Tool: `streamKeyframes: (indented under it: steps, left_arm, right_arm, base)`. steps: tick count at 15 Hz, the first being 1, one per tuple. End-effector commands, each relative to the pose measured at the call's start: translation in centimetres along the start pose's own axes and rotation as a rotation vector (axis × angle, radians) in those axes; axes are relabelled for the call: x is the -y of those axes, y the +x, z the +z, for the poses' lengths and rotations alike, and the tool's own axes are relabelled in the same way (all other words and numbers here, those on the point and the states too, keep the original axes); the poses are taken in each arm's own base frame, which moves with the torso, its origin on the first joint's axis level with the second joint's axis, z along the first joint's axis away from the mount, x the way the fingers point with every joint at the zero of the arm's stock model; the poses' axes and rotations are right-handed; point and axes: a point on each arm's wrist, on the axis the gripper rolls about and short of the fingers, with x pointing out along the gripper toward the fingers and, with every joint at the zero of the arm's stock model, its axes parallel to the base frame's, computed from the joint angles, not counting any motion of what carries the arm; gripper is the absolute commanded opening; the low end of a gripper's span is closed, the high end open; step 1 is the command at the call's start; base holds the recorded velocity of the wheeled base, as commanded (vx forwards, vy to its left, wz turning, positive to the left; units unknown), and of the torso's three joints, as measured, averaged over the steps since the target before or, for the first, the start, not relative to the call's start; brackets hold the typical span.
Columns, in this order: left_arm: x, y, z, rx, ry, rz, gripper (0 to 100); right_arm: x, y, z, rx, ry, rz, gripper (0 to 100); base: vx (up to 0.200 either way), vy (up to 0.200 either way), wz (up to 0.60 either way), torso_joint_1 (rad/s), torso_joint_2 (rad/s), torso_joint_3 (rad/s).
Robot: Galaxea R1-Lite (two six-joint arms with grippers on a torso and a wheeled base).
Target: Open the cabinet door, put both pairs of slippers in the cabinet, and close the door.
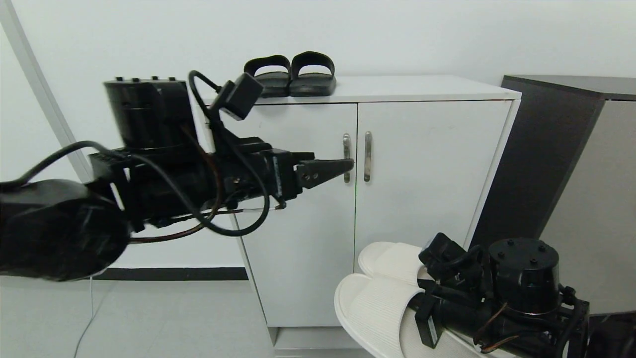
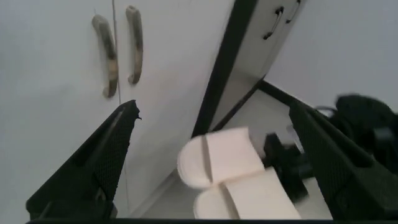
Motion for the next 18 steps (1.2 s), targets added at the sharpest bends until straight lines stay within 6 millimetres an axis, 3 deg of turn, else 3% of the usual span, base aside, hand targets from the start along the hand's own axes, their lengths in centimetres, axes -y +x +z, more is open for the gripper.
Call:
streamKeyframes:
  steps: [1,6,10,14,18]
  left_arm:
    - [-1.4,5.5,-1.2,-0.042,-0.078,-0.090,100]
    - [-2.7,9.2,-1.0,-0.034,-0.157,-0.156,100]
    - [-2.9,10.1,-1.5,-0.029,-0.161,-0.108,100]
    - [-3.2,12.2,-1.2,-0.013,-0.162,0.007,100]
    - [-4.1,12.8,-1.2,-0.018,-0.165,0.050,100]
  right_arm:
    - [0.0,0.1,0.0,0.000,0.001,0.001,0]
    - [0.1,0.1,0.0,0.001,0.005,-0.003,0]
    - [0.1,0.1,0.0,-0.002,0.005,-0.002,0]
    - [0.1,0.1,-0.1,-0.003,0.006,-0.002,0]
    - [0.1,0.1,-0.1,-0.006,0.006,-0.002,0]
  base:
    - [0.000,0.000,0.00,0.000,0.00,0.000]
    - [0.000,0.000,0.00,0.000,0.00,0.000]
    - [0.000,0.000,0.00,0.000,0.00,0.000]
    - [0.000,0.000,0.00,0.000,0.00,0.000]
    - [0.000,0.000,0.00,0.000,0.00,0.000]
